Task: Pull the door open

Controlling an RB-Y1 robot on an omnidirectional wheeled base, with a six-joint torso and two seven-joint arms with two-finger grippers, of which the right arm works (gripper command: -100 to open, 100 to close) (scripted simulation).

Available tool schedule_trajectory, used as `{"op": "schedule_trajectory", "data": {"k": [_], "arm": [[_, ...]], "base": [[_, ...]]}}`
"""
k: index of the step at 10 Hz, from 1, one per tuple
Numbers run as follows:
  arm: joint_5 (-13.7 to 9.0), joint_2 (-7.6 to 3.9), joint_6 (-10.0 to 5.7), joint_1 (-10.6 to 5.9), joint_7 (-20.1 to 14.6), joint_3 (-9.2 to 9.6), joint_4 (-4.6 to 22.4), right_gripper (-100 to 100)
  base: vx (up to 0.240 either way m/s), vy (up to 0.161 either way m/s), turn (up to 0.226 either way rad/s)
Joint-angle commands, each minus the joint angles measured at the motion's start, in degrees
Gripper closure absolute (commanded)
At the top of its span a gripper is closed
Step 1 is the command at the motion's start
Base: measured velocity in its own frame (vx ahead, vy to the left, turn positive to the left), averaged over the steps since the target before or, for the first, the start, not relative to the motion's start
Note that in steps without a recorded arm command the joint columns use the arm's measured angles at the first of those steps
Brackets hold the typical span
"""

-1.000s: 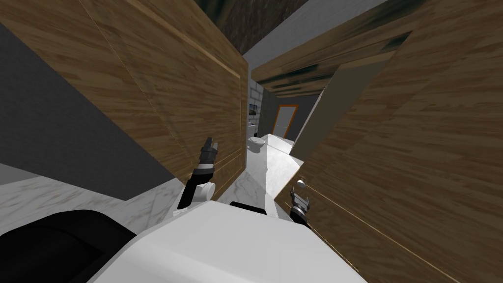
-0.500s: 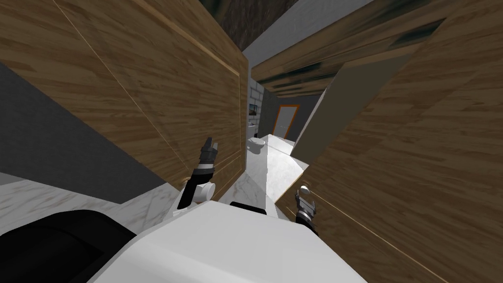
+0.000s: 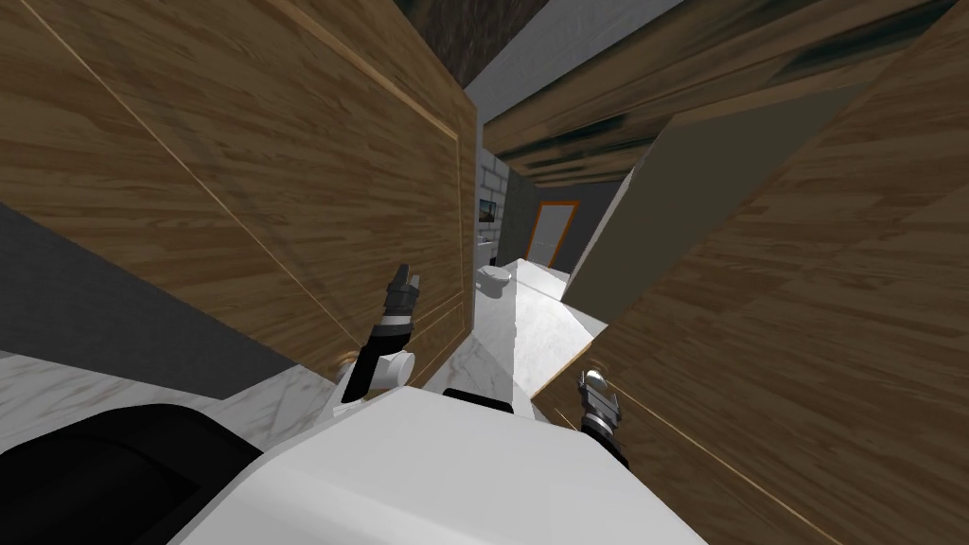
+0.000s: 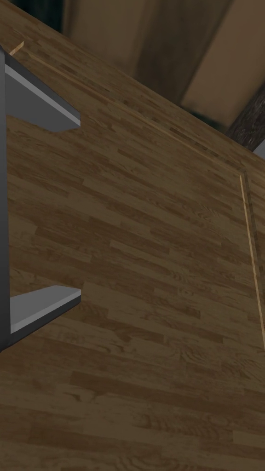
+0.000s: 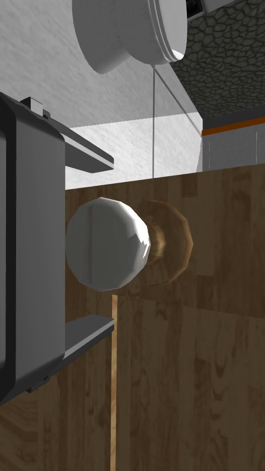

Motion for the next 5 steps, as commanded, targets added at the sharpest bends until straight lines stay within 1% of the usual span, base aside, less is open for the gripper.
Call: {"op": "schedule_trajectory", "data": {"k": [1, 2, 3, 5], "arm": [[0.0, -1.07, 0.02, 0.33, -1.6, -0.07, 0.5, -100], [0.1, -0.58, -0.16, -0.25, -1.3, 0.08, 1.2, -100], [0.1, -0.58, -0.16, -0.25, -1.3, 0.08, 1.2, 100], [0.1, -0.58, -0.16, -0.25, -1.3, 0.08, 1.2, 100]], "base": [[0.143, -0.032, 0.011], [0.073, -0.017, 0.007], [-0.014, 0.0, -0.017], [-0.024, 0.002, 0.008]]}}
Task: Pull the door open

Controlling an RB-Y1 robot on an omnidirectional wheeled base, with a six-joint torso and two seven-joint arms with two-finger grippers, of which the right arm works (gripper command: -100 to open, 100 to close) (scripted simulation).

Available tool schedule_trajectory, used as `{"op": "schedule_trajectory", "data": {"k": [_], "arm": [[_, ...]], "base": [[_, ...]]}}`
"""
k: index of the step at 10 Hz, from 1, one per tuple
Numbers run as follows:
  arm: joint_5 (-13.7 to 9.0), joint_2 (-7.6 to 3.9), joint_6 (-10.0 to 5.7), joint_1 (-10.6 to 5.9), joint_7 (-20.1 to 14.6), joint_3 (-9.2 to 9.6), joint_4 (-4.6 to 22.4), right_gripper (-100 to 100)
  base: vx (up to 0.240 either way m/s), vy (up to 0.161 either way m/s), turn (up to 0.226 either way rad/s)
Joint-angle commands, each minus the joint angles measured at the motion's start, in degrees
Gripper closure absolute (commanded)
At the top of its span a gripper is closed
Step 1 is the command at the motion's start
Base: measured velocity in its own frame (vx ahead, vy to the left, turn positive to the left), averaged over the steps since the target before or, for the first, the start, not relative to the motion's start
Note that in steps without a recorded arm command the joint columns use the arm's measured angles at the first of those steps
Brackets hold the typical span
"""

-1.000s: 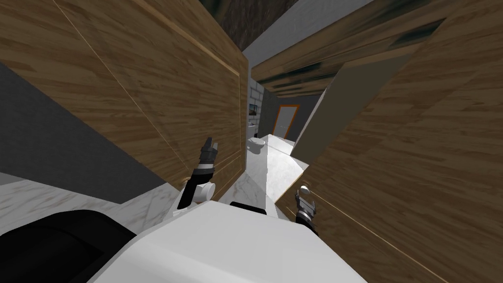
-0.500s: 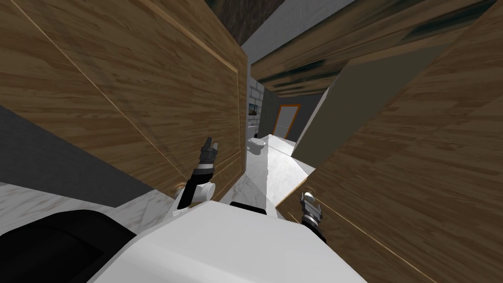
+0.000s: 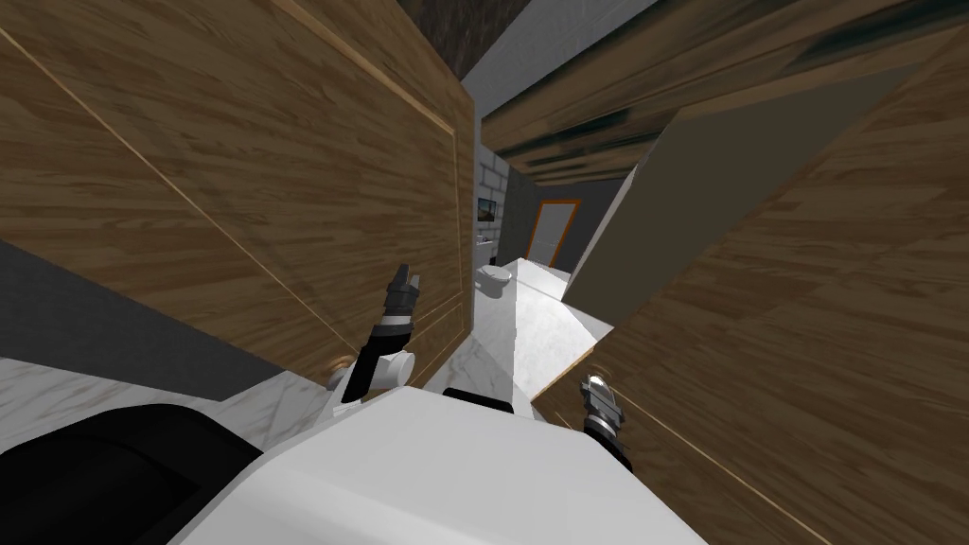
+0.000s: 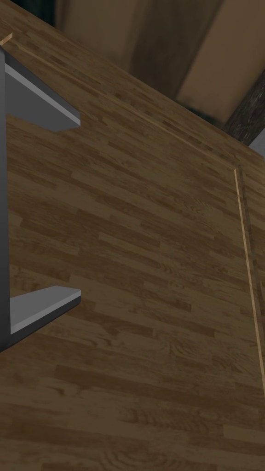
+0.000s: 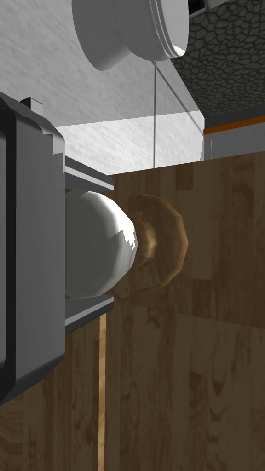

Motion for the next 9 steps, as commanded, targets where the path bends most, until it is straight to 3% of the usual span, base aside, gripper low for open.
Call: {"op": "schedule_trajectory", "data": {"k": [1, 3, 4, 9], "arm": [[0.0, 0.1, 0.01, 0.04, 0.0, 0.07, 0.0, 100], [0.0, 0.1, 0.01, 0.04, 0.0, 0.07, 0.0, 100], [0.6, -0.31, 0.09, 0.25, -0.5, 1.09, -0.6, 100], [2.8, -1.66, 0.01, 0.97, -2.2, 4.69, -2.7, 100]], "base": [[-0.011, 0.004, 0.004], [0.0, 0.0, 0.0], [-0.133, 0.011, 0.051], [-0.222, 0.007, 0.063]]}}
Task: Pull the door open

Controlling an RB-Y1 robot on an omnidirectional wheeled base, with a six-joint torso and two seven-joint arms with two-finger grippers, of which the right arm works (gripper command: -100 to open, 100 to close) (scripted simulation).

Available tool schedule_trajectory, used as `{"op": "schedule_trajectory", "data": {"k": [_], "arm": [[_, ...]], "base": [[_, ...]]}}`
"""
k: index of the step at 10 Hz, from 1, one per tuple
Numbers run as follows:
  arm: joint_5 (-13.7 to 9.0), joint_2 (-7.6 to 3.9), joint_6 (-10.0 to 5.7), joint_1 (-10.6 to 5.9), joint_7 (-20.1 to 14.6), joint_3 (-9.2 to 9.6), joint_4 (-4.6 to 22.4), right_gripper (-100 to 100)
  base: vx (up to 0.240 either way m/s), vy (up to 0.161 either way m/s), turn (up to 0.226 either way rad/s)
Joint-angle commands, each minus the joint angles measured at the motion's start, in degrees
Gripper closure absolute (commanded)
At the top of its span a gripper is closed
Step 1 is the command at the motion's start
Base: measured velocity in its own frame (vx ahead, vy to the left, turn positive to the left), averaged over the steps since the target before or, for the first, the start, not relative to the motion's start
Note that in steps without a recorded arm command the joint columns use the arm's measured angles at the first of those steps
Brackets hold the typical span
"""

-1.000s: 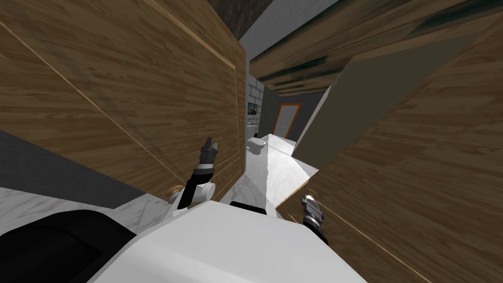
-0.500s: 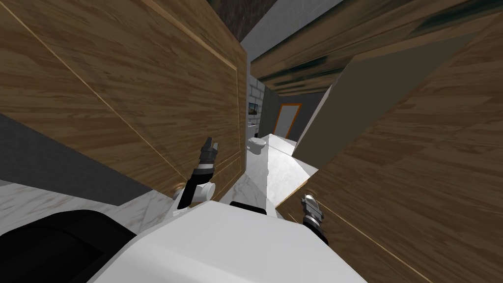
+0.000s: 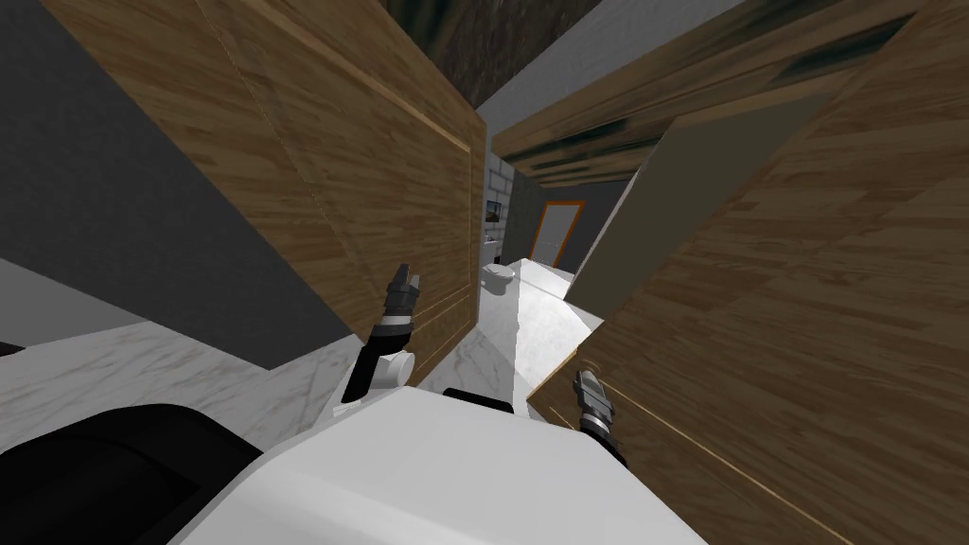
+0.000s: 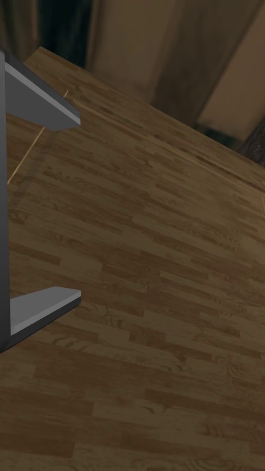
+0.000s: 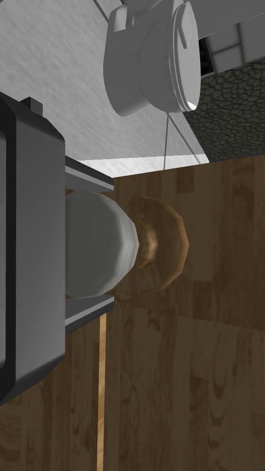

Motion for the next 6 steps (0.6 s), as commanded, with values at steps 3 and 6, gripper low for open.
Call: {"op": "schedule_trajectory", "data": {"k": [3, 6], "arm": [[1.3, -0.87, 0.06, 0.82, -0.7, 2.23, -2.3, 100], [2.1, -1.56, -0.41, 1.57, -1.5, 3.76, -2.9, 100]], "base": [[-0.228, 0.006, 0.049], [-0.166, 0.004, 0.067]]}}
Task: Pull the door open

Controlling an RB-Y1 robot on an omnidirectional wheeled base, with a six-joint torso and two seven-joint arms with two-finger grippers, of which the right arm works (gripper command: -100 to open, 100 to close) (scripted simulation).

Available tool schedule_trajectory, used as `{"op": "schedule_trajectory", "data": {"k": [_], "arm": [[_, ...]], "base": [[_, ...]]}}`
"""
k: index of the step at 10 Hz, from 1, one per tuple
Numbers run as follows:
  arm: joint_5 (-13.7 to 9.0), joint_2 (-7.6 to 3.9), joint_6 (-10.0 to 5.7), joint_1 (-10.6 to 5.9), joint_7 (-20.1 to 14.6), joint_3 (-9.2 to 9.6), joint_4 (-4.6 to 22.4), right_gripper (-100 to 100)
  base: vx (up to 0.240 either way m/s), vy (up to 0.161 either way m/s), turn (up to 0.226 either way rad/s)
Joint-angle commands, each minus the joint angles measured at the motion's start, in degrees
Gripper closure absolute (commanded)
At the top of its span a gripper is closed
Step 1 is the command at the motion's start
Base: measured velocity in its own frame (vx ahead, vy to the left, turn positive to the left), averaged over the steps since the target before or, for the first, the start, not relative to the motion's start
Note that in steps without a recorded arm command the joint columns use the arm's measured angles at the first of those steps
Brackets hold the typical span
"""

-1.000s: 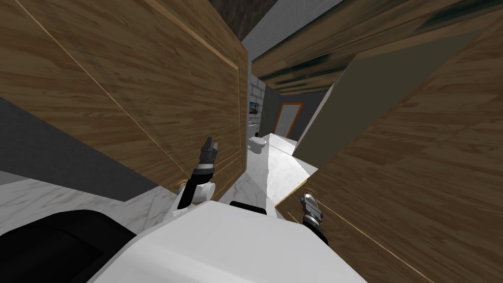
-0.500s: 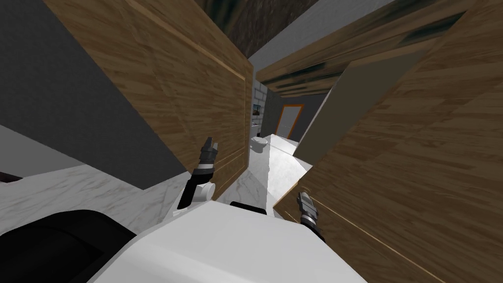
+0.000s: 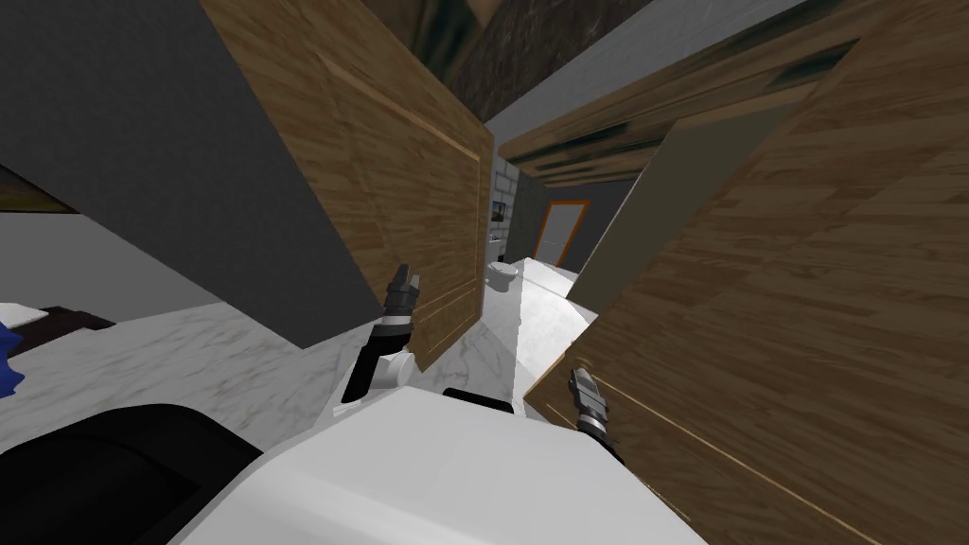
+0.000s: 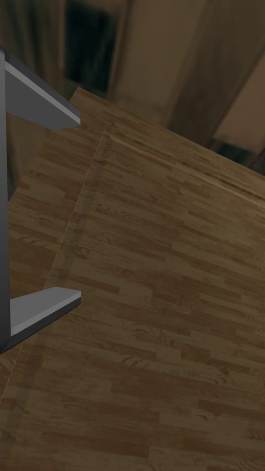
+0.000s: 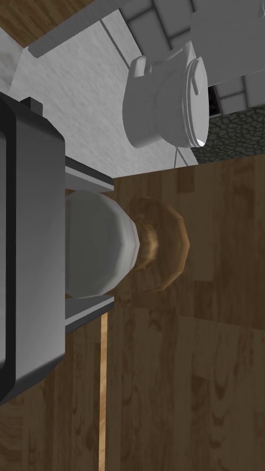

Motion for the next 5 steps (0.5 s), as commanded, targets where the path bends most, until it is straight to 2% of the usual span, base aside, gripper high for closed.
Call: {"op": "schedule_trajectory", "data": {"k": [1, 5], "arm": [[0.9, -0.65, -0.74, 0.48, -1.0, 1.65, -0.3, 100], [2.5, -2.32, -1.97, 1.42, -3.0, 4.55, -1.4, 100]], "base": [[-0.26, -0.017, 0.087], [-0.234, -0.018, 0.087]]}}
